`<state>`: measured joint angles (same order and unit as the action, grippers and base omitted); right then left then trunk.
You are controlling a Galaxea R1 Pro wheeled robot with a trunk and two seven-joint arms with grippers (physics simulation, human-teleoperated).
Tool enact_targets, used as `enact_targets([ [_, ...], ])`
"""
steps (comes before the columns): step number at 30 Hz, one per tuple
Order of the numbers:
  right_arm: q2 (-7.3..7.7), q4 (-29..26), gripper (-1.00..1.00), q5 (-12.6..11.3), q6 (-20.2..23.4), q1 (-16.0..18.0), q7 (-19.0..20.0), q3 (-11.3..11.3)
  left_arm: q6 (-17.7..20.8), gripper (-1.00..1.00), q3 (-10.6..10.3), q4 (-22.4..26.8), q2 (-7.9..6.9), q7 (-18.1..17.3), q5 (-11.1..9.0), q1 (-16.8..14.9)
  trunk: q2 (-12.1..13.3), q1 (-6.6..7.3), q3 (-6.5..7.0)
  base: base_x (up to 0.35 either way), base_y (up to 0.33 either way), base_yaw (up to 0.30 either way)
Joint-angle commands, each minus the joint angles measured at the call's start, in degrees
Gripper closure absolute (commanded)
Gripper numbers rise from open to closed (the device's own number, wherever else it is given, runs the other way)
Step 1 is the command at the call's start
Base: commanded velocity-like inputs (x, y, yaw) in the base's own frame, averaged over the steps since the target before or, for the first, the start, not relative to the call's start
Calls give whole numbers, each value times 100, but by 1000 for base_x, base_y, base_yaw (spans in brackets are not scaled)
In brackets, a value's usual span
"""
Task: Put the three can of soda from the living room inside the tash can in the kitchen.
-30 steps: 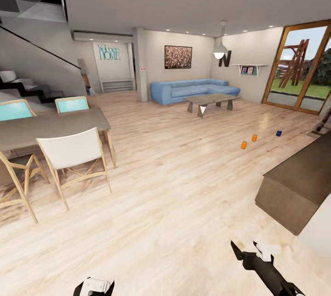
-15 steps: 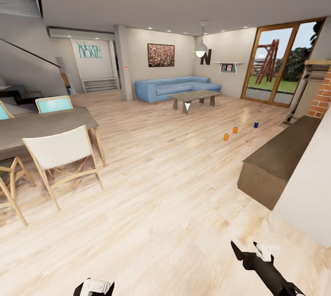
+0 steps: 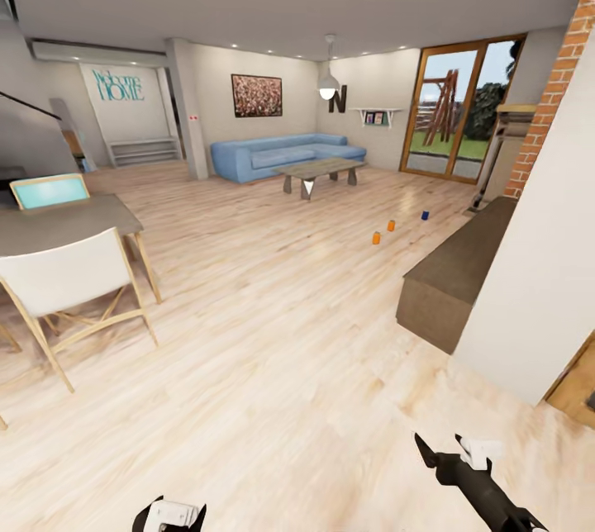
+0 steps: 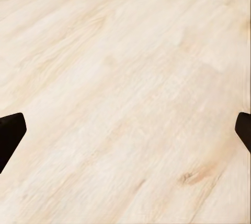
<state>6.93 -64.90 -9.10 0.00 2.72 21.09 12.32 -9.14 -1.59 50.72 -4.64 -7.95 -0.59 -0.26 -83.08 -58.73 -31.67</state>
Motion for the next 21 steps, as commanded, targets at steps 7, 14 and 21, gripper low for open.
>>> enact_targets([
  [7, 1, -1, -100, 0, -7, 0, 0, 3, -17, -100, -245, -1, 10, 36, 277, 0, 0, 0, -28, -19, -274, -221],
  [14, 2, 1, -100, 2, -15, 0, -1, 0, -26, -100, -295, -1, 15, 42, 376, 0, 0, 0, -55, -84, -284, -221],
  [21, 2, 1, -100, 1, -17, 0, -4, -1, -26, -100, -303, -1, 10, 34, 383, 0, 0, 0, -83, -93, -285, -221],
])
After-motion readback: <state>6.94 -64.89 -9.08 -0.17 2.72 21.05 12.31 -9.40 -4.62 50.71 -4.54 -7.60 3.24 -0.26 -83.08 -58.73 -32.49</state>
